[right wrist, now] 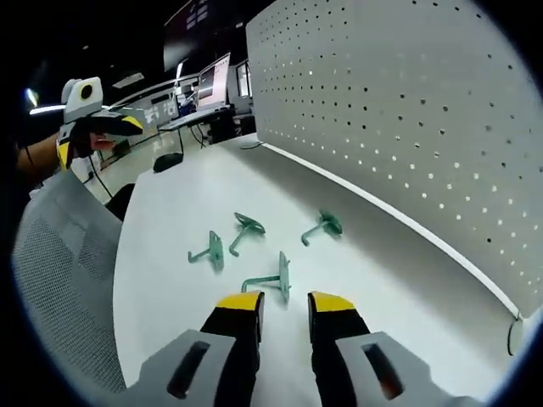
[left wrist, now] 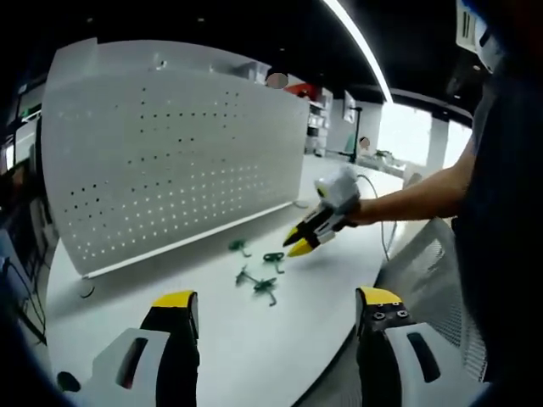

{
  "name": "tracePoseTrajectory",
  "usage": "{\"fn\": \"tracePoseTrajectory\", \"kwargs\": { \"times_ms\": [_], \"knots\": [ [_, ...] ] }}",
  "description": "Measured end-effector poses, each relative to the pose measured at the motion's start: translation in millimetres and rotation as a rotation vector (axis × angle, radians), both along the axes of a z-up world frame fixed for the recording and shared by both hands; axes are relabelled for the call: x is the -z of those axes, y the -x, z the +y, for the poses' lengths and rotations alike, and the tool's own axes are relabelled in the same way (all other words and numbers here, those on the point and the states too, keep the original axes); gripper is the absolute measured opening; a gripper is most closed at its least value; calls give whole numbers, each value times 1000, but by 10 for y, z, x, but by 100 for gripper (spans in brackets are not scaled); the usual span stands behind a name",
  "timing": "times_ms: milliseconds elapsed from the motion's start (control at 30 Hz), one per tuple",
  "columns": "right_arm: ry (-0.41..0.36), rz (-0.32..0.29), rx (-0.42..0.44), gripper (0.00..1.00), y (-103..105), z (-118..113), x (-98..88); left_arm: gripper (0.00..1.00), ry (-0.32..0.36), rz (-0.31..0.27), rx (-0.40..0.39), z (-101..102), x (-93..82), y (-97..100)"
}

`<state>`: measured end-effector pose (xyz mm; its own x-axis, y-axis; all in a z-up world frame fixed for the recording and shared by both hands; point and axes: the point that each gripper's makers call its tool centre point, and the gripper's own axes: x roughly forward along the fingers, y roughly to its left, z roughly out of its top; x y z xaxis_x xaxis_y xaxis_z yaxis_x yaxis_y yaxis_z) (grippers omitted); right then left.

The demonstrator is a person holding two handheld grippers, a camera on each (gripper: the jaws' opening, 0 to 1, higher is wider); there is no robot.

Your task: Insert the hook assembly into the mounting plate slot until the hook locks in place.

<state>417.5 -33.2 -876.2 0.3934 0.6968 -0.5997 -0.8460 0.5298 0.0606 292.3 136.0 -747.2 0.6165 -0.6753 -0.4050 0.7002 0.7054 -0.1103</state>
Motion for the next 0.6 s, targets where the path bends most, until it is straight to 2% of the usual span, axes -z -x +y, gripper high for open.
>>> {"fn": "tracePoseTrajectory", "kwargs": {
  "times_ms": [600],
  "knots": [
    [30,0,-22,7,-17,62,126,76,-8,13,-3,29,21,15]
  ]
}}
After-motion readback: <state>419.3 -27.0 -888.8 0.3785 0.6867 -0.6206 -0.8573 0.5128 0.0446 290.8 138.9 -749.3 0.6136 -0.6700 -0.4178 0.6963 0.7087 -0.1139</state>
